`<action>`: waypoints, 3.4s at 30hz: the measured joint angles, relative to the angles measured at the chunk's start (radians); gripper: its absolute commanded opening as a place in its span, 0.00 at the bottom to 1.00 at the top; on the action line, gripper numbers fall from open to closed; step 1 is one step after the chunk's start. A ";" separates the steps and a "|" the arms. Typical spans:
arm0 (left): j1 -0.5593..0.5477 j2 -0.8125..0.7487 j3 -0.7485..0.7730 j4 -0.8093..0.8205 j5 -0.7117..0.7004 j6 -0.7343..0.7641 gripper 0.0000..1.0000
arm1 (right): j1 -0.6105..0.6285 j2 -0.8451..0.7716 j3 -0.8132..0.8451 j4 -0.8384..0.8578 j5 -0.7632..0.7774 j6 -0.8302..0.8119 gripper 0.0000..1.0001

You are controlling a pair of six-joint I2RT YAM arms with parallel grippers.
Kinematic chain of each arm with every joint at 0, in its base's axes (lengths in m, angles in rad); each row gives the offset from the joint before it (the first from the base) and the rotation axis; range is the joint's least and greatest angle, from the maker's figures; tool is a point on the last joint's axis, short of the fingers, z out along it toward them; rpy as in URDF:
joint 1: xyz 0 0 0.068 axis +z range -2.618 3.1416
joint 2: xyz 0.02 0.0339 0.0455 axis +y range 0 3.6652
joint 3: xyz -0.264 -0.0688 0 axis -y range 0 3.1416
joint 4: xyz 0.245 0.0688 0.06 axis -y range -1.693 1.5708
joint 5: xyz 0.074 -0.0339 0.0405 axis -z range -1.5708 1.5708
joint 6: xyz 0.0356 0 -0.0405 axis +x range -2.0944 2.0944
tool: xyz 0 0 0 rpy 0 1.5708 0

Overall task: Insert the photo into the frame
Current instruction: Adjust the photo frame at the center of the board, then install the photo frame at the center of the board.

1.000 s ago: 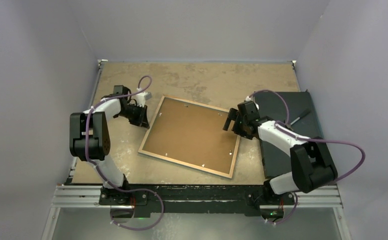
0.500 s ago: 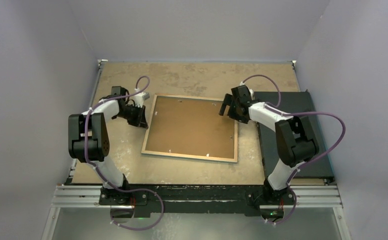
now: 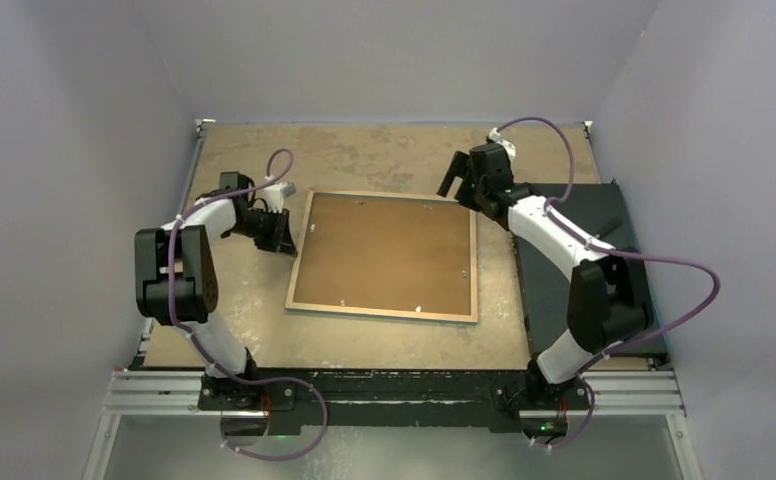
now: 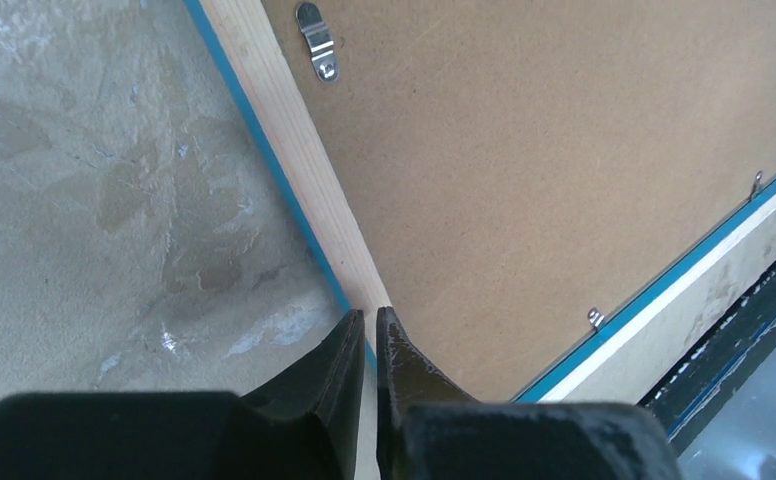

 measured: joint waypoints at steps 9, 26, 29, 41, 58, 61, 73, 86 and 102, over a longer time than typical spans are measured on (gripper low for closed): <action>0.002 0.001 0.046 0.015 0.019 -0.042 0.16 | 0.214 0.266 0.207 0.109 -0.151 0.037 0.98; 0.039 0.068 0.044 0.041 0.042 -0.051 0.08 | 0.359 0.555 0.400 0.254 -0.315 0.120 0.92; 0.039 0.071 0.041 0.045 0.049 -0.050 0.07 | 0.371 0.591 0.424 0.281 -0.336 0.137 0.90; 0.045 0.079 0.027 0.061 0.071 -0.050 0.05 | 0.423 0.694 0.509 0.340 -0.397 0.193 0.81; 0.045 0.079 0.026 0.063 0.074 -0.051 0.03 | 0.443 0.755 0.516 0.478 -0.442 0.261 0.75; 0.046 0.079 0.023 0.065 0.077 -0.051 0.03 | 0.444 0.766 0.520 0.501 -0.451 0.279 0.75; 0.050 0.078 0.016 0.075 0.084 -0.051 0.02 | 0.444 0.786 0.534 0.529 -0.466 0.309 0.73; 0.051 0.071 0.008 0.085 0.086 -0.051 0.02 | 0.444 0.800 0.547 0.537 -0.468 0.328 0.72; 0.052 0.066 -0.002 0.095 0.092 -0.048 0.02 | 0.448 0.802 0.547 0.547 -0.430 0.349 0.70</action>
